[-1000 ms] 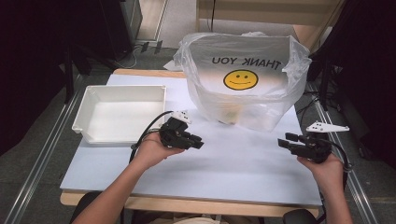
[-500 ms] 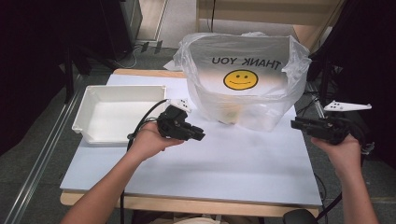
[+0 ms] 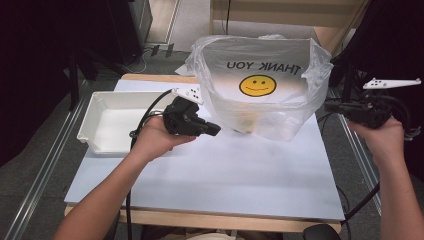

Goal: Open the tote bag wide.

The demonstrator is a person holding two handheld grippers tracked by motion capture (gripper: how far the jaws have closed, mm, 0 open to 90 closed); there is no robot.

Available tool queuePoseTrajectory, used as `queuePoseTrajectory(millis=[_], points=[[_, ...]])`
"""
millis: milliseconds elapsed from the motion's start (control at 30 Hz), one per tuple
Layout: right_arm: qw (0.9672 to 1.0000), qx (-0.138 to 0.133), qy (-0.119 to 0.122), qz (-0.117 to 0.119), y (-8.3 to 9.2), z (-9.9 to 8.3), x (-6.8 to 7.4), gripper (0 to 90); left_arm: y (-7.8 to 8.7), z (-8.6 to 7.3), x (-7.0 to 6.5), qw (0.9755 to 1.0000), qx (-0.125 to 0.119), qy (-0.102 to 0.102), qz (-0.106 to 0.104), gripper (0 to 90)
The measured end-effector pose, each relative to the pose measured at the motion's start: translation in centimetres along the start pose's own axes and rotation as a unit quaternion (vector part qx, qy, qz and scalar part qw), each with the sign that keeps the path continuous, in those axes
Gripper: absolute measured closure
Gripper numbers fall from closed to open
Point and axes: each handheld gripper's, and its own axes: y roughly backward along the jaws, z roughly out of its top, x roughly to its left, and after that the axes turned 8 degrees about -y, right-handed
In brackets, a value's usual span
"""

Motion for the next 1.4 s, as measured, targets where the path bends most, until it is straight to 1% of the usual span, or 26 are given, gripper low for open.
queuePoseTrajectory(millis=[33,67,100,267,333,367,467,500,600,667,700,767,800,833,867,900,1000,1067,1133,1167,1200,1233,1267,1300,1367,1400], points=[[1.0,-0.004,0.001,0.003,0.3,1.1,0.1,90.0,0.5,0.4,0.0,1.0,-0.002,-0.003,-0.001,89.0],[1.0,-0.004,0.001,0.003,0.3,1.1,0.1,90.0,0.7,0.7,0.0,1.0,-0.005,-0.002,-0.001,89.0],[1.0,-0.005,0.002,0.002,0.4,1.6,0.1,90.0,1.0,1.0,0.1,1.0,-0.006,-0.004,0.001,89.0],[0.9999,-0.01,0.001,-0.001,0.8,4.1,-0.1,90.0,2.5,2.7,0.2,0.9999,-0.008,-0.005,0.006,88.5],[0.9999,-0.013,0.003,-0.004,1.0,4.8,-0.1,90.0,3.3,3.5,0.1,0.9998,-0.018,-0.006,0.01,88.2],[0.9999,-0.014,0.003,-0.005,1.1,5.2,-0.1,90.0,3.6,3.9,0.0,0.9997,-0.021,-0.009,0.011,88.3],[0.9998,-0.019,0.002,-0.005,1.5,6.2,-0.3,90.0,4.4,5.3,0.1,0.9995,-0.017,-0.019,0.021,88.3],[0.9997,-0.021,0.005,-0.009,1.6,6.7,-0.3,90.0,4.6,5.8,0.2,0.9994,-0.015,-0.022,0.023,88.3],[0.9995,-0.028,0.008,-0.015,2.1,8.1,-0.2,90.0,5.3,7.4,0.7,0.9989,-0.012,-0.027,0.036,88.2],[0.9992,-0.036,0.01,-0.014,2.5,9.1,0.1,90.0,5.7,8.3,1.2,0.9982,-0.009,-0.034,0.049,88.1],[0.9991,-0.039,0.008,-0.013,2.7,9.6,0.2,90.0,5.8,8.8,1.5,0.9979,-0.011,-0.033,0.055,88.2],[0.9989,-0.038,0.019,-0.018,2.8,10.6,0.8,90.0,5.9,9.8,2.2,0.9976,-0.009,-0.03,0.062,88.2],[0.9987,-0.037,0.026,-0.021,2.8,11.1,1.1,90.0,5.9,10.2,2.6,0.9971,-0.005,-0.03,0.069,88.1],[0.9986,-0.038,0.031,-0.02,2.8,11.7,1.6,89.9,5.8,10.6,2.9,0.9969,-0.002,-0.028,0.074,88.1],[0.9984,-0.04,0.037,-0.017,2.8,12.2,2.0,90.0,5.7,11.0,3.3,0.997,-0.001,-0.026,0.073,88.1],[0.9982,-0.041,0.041,-0.014,2.7,12.6,2.5,89.8,5.5,11.4,3.6,0.9966,-0.001,-0.024,0.078,87.9],[0.9977,-0.039,0.054,-0.011,2.1,14.0,3.9,89.7,5.0,12.6,4.3,0.995,0.006,-0.02,0.098,87.4],[0.9974,-0.037,0.061,-0.009,1.7,14.6,4.6,89.7,4.6,13.3,4.9,0.9937,0.009,-0.013,0.111,87.9],[0.9973,-0.033,0.065,-0.007,1.1,15.0,5.2,89.8,4.2,13.9,5.3,0.9927,0.011,-0.005,0.12,88.7],[0.9973,-0.03,0.066,-0.007,0.7,15.2,5.5,89.8,4.0,14.2,5.5,0.9913,0.017,-0.006,0.131,89.0],[0.9972,-0.026,0.069,-0.007,0.4,15.3,5.8,89.8,3.7,14.4,5.7,0.9892,0.022,-0.009,0.145,89.0],[0.997,-0.023,0.073,-0.007,0.0,15.5,6.1,89.8,3.5,14.5,5.9,0.9881,0.024,-0.006,0.152,89.1],[0.997,-0.021,0.074,-0.005,-0.3,15.6,6.3,89.8,3.3,14.6,6.2,0.9881,0.022,0.0,0.152,89.1],[0.997,-0.02,0.075,-0.003,-0.6,15.7,6.5,89.8,3.2,14.7,6.4,0.9873,0.021,0.005,0.157,89.1],[0.9969,-0.021,0.076,0.001,-1.2,15.8,6.9,89.8,3.0,14.8,6.9,0.9849,0.021,0.012,0.171,88.8],[0.9968,-0.022,0.077,0.004,-1.4,15.9,7.1,89.8,2.9,14.8,7.3,0.9843,0.02,0.018,0.174,88.8]])
